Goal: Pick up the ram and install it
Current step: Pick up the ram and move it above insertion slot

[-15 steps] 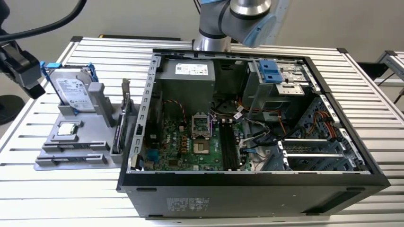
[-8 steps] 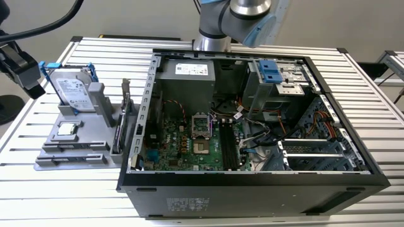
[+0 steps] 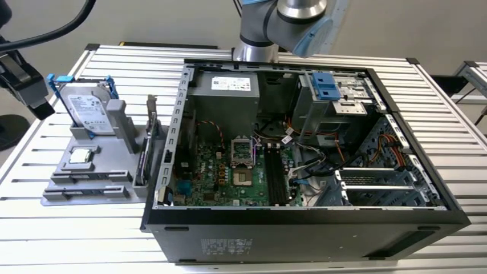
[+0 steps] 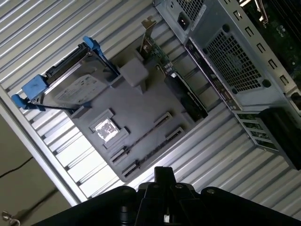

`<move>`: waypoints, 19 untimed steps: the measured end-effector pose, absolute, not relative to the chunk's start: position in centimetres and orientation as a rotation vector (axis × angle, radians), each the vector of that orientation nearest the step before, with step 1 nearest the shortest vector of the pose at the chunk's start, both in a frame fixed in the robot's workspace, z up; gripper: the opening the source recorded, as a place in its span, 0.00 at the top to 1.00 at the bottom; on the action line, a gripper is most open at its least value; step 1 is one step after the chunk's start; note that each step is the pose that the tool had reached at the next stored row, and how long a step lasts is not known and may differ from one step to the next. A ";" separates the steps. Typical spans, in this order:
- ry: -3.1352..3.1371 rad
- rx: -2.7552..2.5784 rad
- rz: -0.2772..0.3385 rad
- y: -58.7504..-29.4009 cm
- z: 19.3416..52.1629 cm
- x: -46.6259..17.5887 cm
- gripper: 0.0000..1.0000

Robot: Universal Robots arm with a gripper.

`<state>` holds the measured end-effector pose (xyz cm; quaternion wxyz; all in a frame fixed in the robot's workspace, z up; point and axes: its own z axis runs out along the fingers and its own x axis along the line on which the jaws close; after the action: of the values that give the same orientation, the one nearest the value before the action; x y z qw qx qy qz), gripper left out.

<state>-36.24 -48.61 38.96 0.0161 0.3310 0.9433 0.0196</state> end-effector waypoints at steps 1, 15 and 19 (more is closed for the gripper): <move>2.931 1.037 0.061 -48.6 39.0 -36.2 1.00; 2.888 1.147 0.059 -48.6 39.0 -36.2 1.00; 2.873 1.182 0.059 -48.6 39.0 -36.2 1.00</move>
<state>-36.24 -48.61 38.96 0.0172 0.3802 0.9246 0.0188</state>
